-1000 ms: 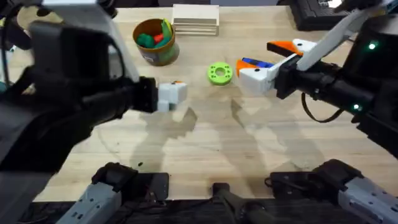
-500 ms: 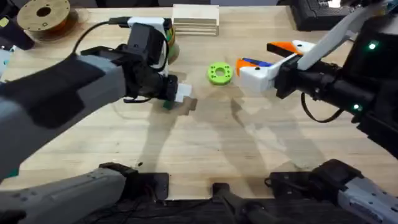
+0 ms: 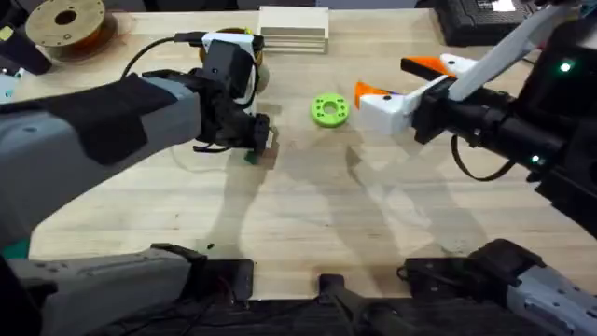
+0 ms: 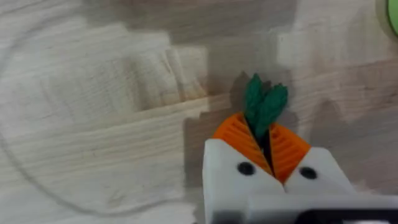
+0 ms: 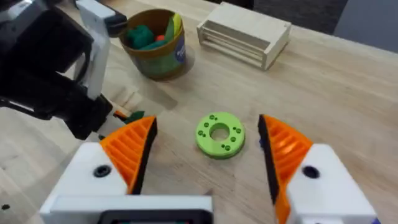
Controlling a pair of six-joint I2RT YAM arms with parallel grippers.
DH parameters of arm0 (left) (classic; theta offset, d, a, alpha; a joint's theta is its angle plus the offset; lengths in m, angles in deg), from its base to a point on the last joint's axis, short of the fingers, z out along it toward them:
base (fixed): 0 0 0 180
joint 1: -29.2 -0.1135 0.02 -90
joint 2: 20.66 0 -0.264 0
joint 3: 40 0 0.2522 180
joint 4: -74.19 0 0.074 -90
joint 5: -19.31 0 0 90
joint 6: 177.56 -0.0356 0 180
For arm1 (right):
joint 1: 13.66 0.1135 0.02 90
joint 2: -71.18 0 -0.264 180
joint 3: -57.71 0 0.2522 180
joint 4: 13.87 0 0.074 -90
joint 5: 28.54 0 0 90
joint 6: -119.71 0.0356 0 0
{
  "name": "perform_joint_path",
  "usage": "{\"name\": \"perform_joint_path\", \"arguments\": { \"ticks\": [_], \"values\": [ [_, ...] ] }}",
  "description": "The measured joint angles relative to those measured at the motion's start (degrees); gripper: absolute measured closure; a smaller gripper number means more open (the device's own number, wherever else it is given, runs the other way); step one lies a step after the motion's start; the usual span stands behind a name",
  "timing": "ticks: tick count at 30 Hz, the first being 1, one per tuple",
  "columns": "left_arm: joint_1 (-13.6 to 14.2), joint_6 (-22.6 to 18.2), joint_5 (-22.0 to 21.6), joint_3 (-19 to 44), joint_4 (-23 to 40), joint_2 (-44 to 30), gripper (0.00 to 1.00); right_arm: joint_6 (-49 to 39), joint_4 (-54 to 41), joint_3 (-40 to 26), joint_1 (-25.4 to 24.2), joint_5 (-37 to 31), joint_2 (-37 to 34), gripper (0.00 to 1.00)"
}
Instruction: Pick up the gripper from the table and insert it into the empty holder that is missing its gripper. Then pick up a screw, insert it into the mounting hole, and use the screwdriver to tighten it. Finally, clean up the table by picking up the vegetable and placing it into the bucket.
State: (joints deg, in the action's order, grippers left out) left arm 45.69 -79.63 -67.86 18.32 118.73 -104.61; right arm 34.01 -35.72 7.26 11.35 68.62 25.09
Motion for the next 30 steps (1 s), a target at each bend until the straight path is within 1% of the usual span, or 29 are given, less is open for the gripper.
{"name": "perform_joint_path", "arguments": {
  "ticks": [2,5,9,10,12,13,15,17,19,21,22,26,30],
  "values": [
    [0.0,0.0,-0.1,1.2,2.5,0.0,0.981,0.0,0.8,0.0,0.0,0.0,0.0,0.066],
    [0.0,0.0,-0.1,5.4,9.0,0.0,0.981,0.0,1.6,0.0,0.0,0.0,0.0,0.065],
    [0.0,-0.1,-0.1,15.9,17.9,0.0,0.981,0.0,1.7,0.0,0.0,0.0,0.0,0.066],
    [0.0,-0.5,-0.1,19.2,19.2,0.0,0.981,0.0,1.7,0.0,0.0,0.0,0.0,0.066],
    [0.0,-1.1,-0.8,24.4,19.6,0.1,0.981,0.0,1.7,0.0,0.0,0.0,0.0,0.066],
    [0.0,-1.3,-1.5,26.2,19.1,0.4,0.981,0.0,1.7,0.0,0.0,0.0,0.0,0.065],
    [0.0,-1.6,-4.5,28.9,16.2,1.2,0.981,0.0,1.7,0.0,0.0,0.0,0.0,0.066],
    [0.0,-1.7,-7.9,29.7,12.3,1.9,0.981,0.0,1.7,0.0,0.0,0.0,0.0,0.066],
    [-0.4,-1.2,-10.1,29.8,9.0,1.8,0.981,0.0,1.7,0.0,0.0,0.0,0.0,0.066],
    [-1.0,0.2,-11.3,29.8,5.8,0.8,0.981,0.0,1.7,0.0,0.0,0.0,0.0,0.066],
    [-2.4,3.2,-12.6,29.8,1.4,-1.5,0.981,0.0,1.7,0.0,0.0,0.0,0.0,0.066],
    [-4.5,7.3,-13.3,29.8,-2.0,-5.4,0.981,0.0,1.7,0.0,0.0,0.0,0.0,0.066],
    [-5.8,9.3,-13.5,29.8,-2.4,-9.9,0.981,0.0,1.6,0.0,0.0,0.0,0.0,0.066]
  ]
}}
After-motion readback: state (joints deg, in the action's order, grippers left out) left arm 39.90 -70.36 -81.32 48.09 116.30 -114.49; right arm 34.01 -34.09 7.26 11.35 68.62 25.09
